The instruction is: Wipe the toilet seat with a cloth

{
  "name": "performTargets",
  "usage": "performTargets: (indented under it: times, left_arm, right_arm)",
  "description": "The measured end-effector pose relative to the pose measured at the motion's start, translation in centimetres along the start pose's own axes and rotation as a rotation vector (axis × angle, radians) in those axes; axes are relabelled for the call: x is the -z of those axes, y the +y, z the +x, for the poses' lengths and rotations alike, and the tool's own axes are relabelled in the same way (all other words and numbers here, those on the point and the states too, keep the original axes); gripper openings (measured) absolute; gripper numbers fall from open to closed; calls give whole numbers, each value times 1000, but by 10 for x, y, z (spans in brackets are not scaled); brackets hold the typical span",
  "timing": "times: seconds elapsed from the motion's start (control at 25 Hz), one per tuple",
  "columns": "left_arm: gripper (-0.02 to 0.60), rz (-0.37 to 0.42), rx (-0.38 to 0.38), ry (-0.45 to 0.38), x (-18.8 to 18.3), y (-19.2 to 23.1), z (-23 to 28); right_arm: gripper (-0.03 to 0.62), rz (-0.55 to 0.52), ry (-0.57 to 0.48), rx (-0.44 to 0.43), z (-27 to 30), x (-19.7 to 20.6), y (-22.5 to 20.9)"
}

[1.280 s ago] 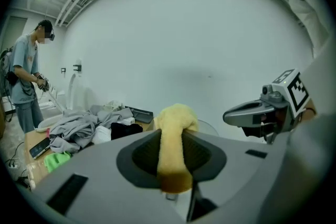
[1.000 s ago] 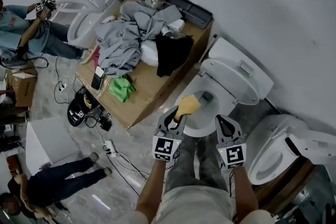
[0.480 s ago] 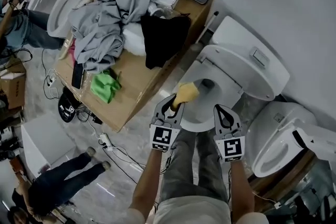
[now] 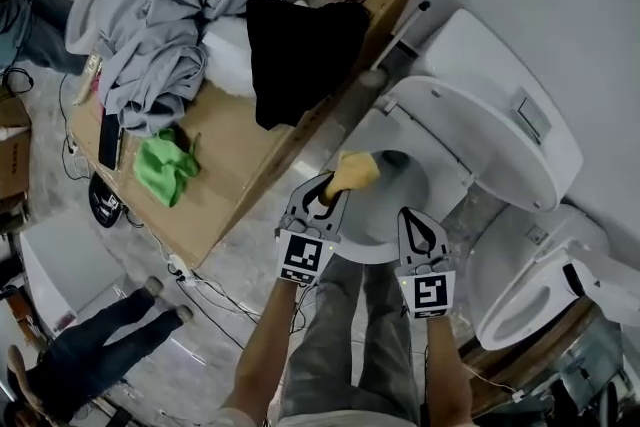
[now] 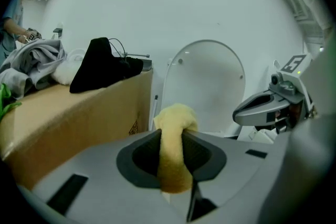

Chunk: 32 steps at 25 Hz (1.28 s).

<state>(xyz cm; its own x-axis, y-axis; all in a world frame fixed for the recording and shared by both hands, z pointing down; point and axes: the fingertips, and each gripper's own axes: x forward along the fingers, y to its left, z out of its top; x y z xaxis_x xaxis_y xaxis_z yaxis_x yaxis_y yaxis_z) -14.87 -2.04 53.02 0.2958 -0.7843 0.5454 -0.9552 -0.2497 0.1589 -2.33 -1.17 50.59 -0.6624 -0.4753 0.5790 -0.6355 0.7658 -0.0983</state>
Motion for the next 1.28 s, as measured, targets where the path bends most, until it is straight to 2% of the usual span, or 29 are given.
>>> performTargets:
  times: [0.16, 0.48, 0.84, 0.96, 1.16, 1.28]
  left_arm:
    - [103, 7, 9, 8, 17, 10, 26]
    - [103, 16, 36, 52, 49, 22, 77]
    - [103, 58, 68, 178, 100, 28, 121]
    - [103, 90, 80, 216, 111, 26, 132]
    - [103, 77, 85, 256, 122, 28, 145]
    - [103, 100, 85, 276, 124, 27, 146]
  right_arm:
    - [8, 7, 8, 15, 20, 17, -4]
    - [8, -46, 44, 29, 51, 45, -10]
    - [8, -32, 77, 28, 64, 65, -14]
    - [8, -26, 89, 22, 64, 72, -13]
    - [8, -28, 109, 19, 67, 82, -14]
    - [8, -37, 127, 2, 68, 80, -12]
